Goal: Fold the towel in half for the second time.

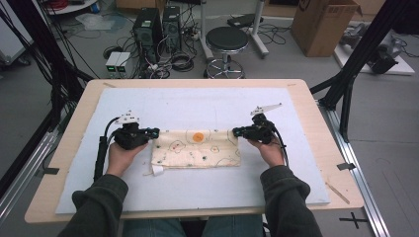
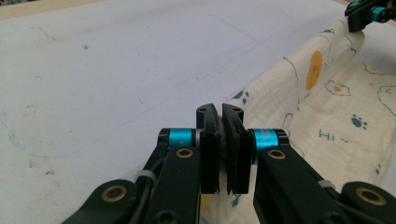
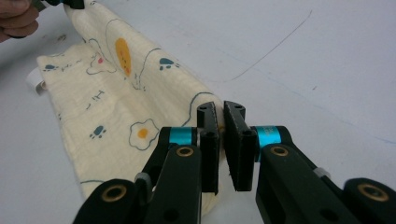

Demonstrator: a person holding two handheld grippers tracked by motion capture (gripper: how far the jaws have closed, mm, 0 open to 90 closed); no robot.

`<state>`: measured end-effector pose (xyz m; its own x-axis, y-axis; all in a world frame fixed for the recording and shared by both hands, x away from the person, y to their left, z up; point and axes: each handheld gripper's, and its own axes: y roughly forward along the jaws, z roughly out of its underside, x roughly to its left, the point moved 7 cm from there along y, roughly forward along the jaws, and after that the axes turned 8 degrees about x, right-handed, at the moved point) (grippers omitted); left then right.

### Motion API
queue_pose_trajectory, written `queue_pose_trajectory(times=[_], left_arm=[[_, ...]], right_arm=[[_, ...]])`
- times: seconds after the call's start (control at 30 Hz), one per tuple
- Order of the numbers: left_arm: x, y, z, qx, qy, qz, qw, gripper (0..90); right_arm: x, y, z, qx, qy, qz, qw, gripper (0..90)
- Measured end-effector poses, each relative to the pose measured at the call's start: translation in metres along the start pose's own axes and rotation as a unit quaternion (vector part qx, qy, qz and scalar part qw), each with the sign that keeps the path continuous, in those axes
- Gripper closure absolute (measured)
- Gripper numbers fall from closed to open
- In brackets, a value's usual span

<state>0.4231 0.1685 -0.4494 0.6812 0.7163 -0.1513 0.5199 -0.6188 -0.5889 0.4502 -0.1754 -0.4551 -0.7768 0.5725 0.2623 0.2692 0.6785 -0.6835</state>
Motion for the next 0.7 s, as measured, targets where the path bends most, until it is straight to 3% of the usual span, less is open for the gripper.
queue_pose_trajectory(times=[0.4,0.7], left_arm=[[-0.015,-0.009,0.001,0.004,0.031,0.004,0.9995,85.1],[-0.021,-0.015,0.019,0.012,0.036,0.011,0.9992,84.8]], right_arm=[[0.018,-0.011,0.004,-0.005,-0.027,-0.01,0.9996,84.5],[0.026,-0.009,0.017,0.001,-0.034,-0.016,0.9993,84.5]])
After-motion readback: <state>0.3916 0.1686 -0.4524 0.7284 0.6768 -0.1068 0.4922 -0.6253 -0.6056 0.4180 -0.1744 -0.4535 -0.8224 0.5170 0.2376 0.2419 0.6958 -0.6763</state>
